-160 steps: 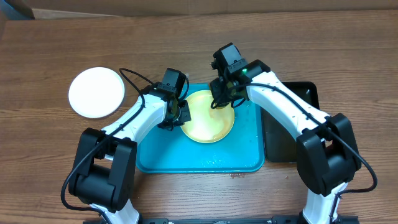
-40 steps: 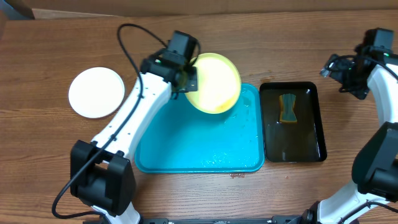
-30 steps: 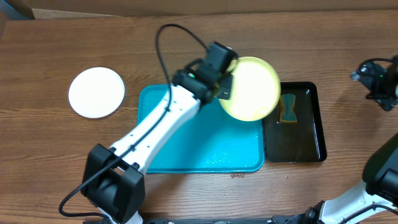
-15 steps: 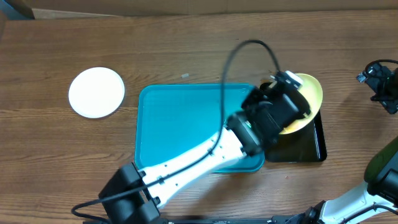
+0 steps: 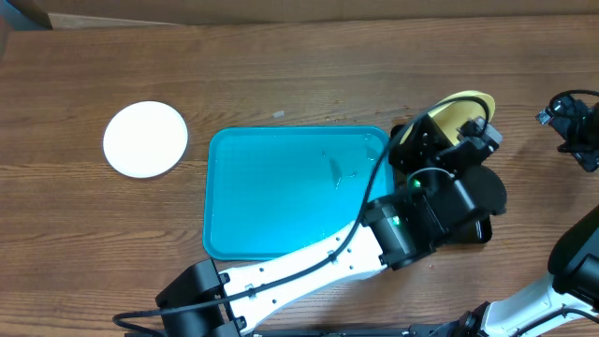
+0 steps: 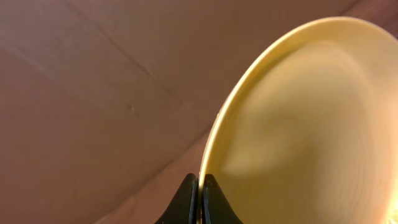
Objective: Clean dirty plates on tray and stack at the side
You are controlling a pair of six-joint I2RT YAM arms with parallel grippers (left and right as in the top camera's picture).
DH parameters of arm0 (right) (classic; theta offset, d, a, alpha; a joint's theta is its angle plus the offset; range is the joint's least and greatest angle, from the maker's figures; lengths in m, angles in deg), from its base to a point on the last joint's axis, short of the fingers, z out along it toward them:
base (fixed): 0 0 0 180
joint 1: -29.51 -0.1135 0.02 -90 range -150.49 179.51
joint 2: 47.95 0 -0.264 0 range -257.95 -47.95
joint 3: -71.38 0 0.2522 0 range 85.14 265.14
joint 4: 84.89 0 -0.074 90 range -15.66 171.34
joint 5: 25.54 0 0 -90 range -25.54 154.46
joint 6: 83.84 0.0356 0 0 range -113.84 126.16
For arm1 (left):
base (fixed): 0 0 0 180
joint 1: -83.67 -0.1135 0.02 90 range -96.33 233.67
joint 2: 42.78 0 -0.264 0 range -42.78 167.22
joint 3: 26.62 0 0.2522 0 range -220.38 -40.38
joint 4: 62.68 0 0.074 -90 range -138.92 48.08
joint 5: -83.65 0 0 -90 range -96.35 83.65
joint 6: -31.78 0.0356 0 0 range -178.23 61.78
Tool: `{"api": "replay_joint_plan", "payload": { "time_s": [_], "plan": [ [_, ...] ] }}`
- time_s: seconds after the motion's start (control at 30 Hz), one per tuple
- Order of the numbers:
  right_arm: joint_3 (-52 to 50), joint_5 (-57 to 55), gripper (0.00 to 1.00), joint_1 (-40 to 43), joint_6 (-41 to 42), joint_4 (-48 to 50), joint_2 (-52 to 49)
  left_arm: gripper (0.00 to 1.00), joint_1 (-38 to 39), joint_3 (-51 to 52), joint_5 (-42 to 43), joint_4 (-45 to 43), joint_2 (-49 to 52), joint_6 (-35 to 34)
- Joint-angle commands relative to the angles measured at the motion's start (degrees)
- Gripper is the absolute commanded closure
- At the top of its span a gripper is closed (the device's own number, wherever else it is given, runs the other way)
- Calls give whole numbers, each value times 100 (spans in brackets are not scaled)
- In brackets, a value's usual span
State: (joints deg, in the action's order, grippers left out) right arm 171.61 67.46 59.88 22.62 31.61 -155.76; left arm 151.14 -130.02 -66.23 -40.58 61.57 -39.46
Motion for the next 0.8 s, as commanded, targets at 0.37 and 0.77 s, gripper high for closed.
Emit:
{"api": "replay_joint_plan", "payload": {
  "time_s": [0.37,0.77],
  "plan": [
    [92,11,0,13,28,17,22,96,116,-131,-374,-1027,-61,608],
    [92,11,0,13,28,17,22,96,-166,-127,850,780,-61,-1847]
  ]
}}
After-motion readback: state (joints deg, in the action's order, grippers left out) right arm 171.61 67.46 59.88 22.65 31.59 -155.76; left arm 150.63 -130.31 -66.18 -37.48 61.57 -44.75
